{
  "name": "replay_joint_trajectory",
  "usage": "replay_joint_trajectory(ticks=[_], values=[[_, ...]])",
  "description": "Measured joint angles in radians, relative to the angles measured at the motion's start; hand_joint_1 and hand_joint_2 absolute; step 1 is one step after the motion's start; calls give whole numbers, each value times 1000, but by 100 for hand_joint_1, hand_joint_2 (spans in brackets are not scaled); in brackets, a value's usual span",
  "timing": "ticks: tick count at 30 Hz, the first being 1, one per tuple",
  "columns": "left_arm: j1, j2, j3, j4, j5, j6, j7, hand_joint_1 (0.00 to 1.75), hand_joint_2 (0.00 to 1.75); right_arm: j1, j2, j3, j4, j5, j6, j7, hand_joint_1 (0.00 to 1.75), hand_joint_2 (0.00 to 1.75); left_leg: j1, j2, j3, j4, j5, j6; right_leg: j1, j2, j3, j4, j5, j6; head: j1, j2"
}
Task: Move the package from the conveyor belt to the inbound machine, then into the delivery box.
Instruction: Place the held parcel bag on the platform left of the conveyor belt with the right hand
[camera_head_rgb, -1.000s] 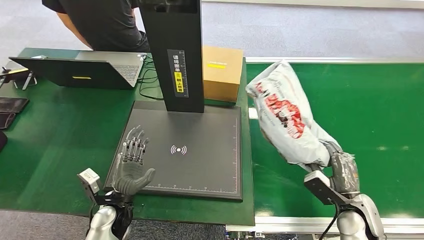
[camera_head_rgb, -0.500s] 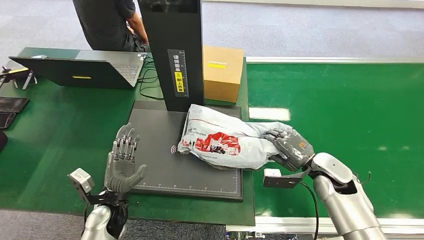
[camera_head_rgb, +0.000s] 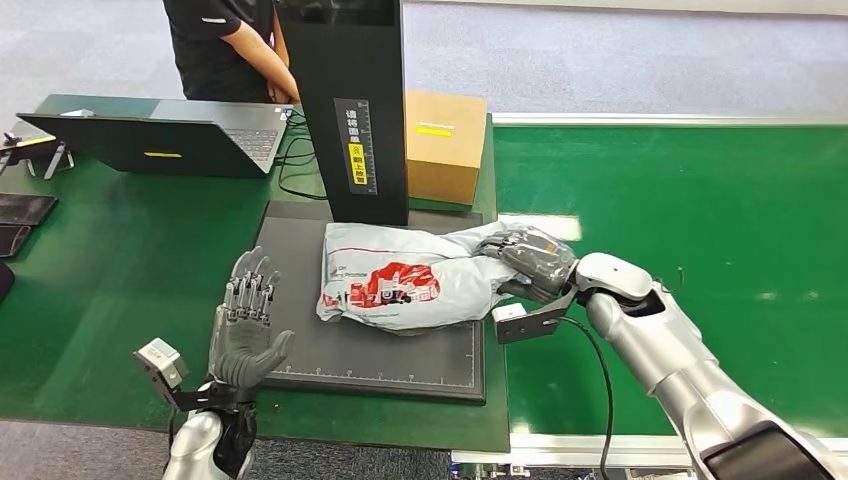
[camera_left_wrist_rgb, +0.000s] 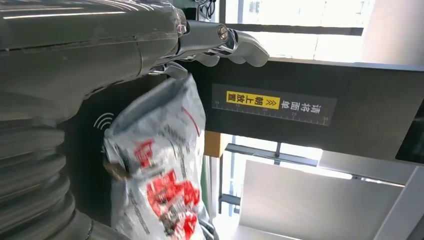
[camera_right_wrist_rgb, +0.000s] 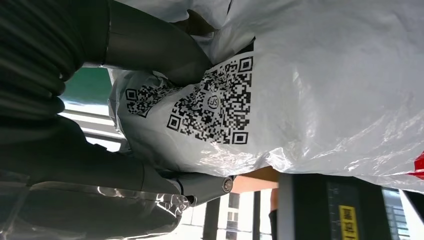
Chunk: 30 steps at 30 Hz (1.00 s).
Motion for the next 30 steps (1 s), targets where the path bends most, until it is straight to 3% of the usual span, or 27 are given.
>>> replay_joint_trajectory(ticks=[6, 10, 22, 26, 30], values=[[0, 0, -15, 0, -22, -19, 2, 0, 175, -11, 86, 41, 56, 2, -15, 6, 175, 175, 0, 0, -1, 0, 0, 0, 0, 0, -1, 0, 0, 0, 0, 0], [-16, -2, -19, 0, -26, -27, 12, 0, 175, -21, 130, 49, 88, 7, -16, 15, 1, 175, 0, 0, -1, 0, 0, 0, 0, 0, -1, 0, 0, 0, 0, 0], [-59, -3, -34, 25, -28, -30, 17, 0, 175, 5, 167, 31, 93, -36, -25, 15, 0, 175, 0, 0, -1, 0, 0, 0, 0, 0, -1, 0, 0, 0, 0, 0], [-59, -3, -34, 30, -27, -28, 17, 0, 175, 78, 167, -25, 15, -120, -2, -20, 0, 175, 0, 0, -1, 0, 0, 0, 0, 0, -2, 0, 0, 0, 0, 0], [-59, -3, -34, 34, -18, -25, 17, 0, 175, 174, 167, -110, -86, -316, 113, -62, 0, 175, 0, 0, -2, 0, 0, 0, 0, 0, -2, 0, 0, 0, 0, 0]])
